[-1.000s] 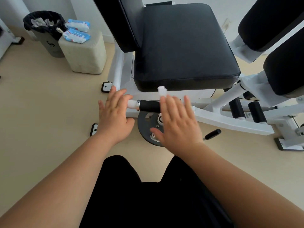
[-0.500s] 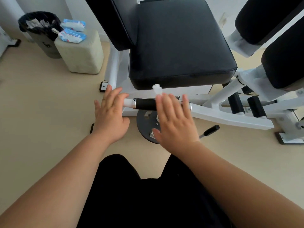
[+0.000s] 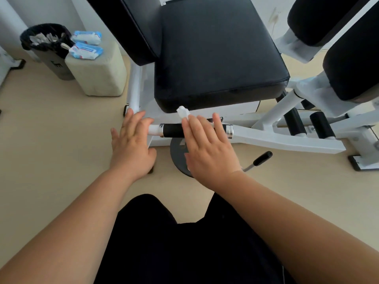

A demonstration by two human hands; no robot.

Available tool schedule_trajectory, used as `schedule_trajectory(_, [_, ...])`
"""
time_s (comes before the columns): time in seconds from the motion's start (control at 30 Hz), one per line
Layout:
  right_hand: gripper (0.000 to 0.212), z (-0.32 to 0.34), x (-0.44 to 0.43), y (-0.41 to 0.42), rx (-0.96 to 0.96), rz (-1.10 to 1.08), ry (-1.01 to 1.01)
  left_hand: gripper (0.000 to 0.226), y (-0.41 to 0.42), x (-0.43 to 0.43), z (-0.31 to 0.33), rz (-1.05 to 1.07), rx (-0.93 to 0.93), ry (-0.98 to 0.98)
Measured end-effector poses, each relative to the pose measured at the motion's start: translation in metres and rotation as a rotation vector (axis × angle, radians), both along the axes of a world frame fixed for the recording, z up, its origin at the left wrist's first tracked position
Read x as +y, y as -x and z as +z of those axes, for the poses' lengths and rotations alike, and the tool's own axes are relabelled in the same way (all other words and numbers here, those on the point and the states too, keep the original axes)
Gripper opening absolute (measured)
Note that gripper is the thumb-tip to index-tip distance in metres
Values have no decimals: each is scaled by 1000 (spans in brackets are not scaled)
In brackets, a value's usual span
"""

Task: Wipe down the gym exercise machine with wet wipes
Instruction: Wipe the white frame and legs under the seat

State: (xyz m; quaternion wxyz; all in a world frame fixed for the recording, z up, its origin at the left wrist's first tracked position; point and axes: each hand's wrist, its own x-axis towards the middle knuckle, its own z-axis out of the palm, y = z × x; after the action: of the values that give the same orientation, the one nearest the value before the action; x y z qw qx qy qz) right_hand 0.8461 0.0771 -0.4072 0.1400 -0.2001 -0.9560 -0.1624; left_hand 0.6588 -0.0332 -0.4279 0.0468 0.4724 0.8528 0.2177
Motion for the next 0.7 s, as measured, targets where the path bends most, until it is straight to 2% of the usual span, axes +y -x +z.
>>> schedule_trajectory(0.1, [58,-3,27,-34,189,44,50,73,1,-1,2,1,20,23])
schedule_trajectory(0.23, [41,-1,49,-47,470,156,218,74,-1,0,8,13,26,86])
schedule_trajectory(0.37, [43,-8,41,-54,724,63,373,75,-15,4,27,69,18,181])
schedule_trajectory(0.43, [48,-20,24,-54,699,26,525,80,-35,8,37,15,68,121])
schedule_trajectory(0.5, [69,-28,6,-51,612,25,642,87,-60,17,44,-121,124,65])
schedule_trajectory(0.57, [81,-32,-1,-48,608,31,670,92,-81,27,43,-240,144,69])
schedule_trajectory(0.7, [81,-17,19,-37,663,79,806,87,-93,37,32,-259,154,53])
